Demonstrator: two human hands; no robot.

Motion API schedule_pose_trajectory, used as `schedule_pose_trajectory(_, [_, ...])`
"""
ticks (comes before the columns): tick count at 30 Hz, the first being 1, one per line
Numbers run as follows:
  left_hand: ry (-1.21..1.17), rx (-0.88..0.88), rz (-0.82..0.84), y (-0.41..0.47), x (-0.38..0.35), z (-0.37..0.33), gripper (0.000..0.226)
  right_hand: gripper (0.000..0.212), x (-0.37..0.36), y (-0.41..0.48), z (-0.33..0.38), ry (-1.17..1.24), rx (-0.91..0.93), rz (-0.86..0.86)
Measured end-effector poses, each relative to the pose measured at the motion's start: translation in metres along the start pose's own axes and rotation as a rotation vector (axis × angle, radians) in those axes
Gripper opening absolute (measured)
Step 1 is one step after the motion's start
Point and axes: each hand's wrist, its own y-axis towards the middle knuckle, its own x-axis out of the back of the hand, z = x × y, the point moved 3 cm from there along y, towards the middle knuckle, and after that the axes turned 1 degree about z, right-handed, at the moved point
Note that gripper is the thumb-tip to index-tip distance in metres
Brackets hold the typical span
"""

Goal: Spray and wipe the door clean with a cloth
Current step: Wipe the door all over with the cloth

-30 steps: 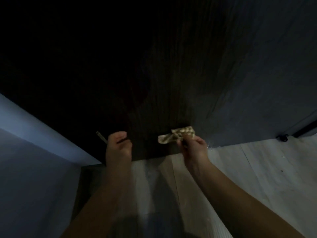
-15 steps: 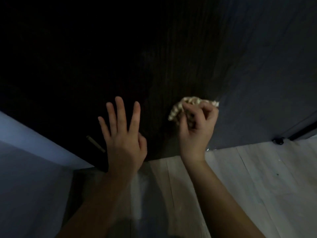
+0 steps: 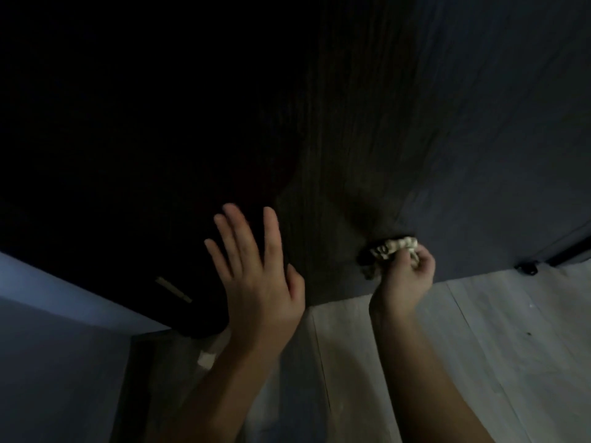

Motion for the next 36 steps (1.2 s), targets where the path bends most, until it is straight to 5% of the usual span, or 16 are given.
schedule_pose_trajectory(6, [0.051,-0.079,-0.001,-0.001,-0.015,0.002,0.102,0.026,-0.011,-0.059,0.063,0.216,0.531,0.273])
schedule_pose_trajectory(8, [0.051,-0.077,-0.004,-0.001,-0.016,0.003,0.101,0.026,-0.011,-0.047,0.064,0.208,0.565,0.204])
schedule_pose_trajectory(13, [0.062,-0.092,0.003,-0.002,-0.016,0.005,0.098,0.022,-0.001,0.001,0.05,0.331,0.141,-0.12])
schedule_pose_trajectory(18, [0.038,-0.104,0.011,-0.003,-0.015,0.005,0.097,0.025,-0.016,-0.041,0.06,0.227,0.47,0.089])
schedule_pose_trajectory(20, [0.048,-0.113,0.023,-0.004,-0.015,0.007,0.096,0.027,-0.017,-0.036,0.041,0.233,0.4,0.068])
schedule_pose_trajectory(24, [0.044,-0.119,0.038,-0.007,-0.019,0.008,0.095,0.009,-0.032,-0.015,-0.032,0.475,-0.476,0.036])
schedule_pose_trajectory(27, [0.053,-0.138,0.045,-0.008,-0.023,0.009,0.088,0.025,-0.058,-0.05,-0.046,0.645,-0.767,0.213])
schedule_pose_trajectory(30, [0.056,-0.162,0.052,-0.009,-0.026,0.015,0.085,0.02,-0.056,-0.086,-0.023,0.569,-0.699,0.245])
schedule_pose_trajectory(34, [0.08,-0.206,0.055,-0.012,-0.027,0.025,0.083,0.028,-0.031,-0.049,0.004,0.411,-0.226,0.045])
schedule_pose_trajectory(36, [0.09,-0.22,0.065,-0.016,-0.03,0.027,0.081,0.024,-0.03,-0.027,-0.014,0.372,-0.289,-0.056])
